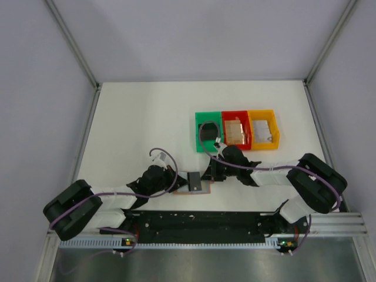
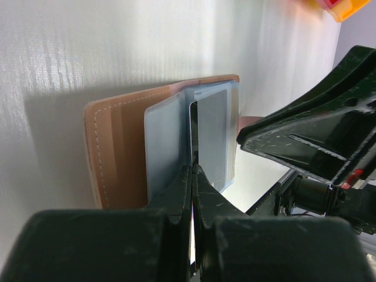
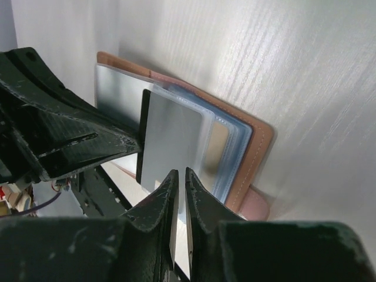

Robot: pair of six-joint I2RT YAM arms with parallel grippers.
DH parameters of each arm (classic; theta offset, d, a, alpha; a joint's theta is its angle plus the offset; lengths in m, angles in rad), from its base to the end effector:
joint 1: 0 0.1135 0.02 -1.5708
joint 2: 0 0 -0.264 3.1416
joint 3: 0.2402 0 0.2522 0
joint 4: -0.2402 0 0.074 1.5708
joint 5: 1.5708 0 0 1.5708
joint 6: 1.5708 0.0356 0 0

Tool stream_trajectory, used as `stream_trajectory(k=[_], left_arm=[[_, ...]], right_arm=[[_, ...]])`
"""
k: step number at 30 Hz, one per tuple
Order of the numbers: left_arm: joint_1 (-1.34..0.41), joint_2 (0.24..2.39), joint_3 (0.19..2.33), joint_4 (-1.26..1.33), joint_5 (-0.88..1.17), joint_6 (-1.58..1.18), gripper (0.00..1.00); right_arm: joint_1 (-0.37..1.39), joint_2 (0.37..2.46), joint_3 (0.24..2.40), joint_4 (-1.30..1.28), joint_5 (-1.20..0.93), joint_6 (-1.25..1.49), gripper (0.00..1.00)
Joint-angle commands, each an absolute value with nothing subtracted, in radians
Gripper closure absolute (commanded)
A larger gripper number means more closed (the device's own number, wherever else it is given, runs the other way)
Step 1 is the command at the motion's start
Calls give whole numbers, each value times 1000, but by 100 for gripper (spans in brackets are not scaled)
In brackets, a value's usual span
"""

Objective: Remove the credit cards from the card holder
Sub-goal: Remove the credit card from the card holder.

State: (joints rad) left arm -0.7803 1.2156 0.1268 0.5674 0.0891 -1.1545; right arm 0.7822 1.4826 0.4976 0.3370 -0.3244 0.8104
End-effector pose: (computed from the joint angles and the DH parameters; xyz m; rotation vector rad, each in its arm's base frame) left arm 0.1327 -0.1358 0.1173 -0.3777 2.3216 -1.1802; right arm 0.1822 0.1970 0.1405 -0.1658 2.4676 1.1581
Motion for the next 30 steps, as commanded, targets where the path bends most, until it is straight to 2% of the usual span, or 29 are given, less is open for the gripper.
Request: stream_trajectory(k=[1,10,23,24,26,28,30], left_arm=[[-776,1223,121,606,80,-1154,100],[-764,1189,114,551,51,-1146,100],[-736,1068,84,442,18,-1108,100],[-735,1072,84,458,34,-1103,98],[-735,1089,92,488,57,-1097,79],[-735,1107,98,521,75,-1095,66],[-736,1130,104,549,95,-1092,61]], right_arm=[[775,1540,525,426,-379,821,92],[776,1563,549,232,-273,808,100],[776,1568,569,163,-239,792,100],[776,1566,568,166,-242,792,100],[776,1565,568,167,-242,792,100],[776,1568,568,170,-244,792,100],[776,1566,566,170,-244,792,100]])
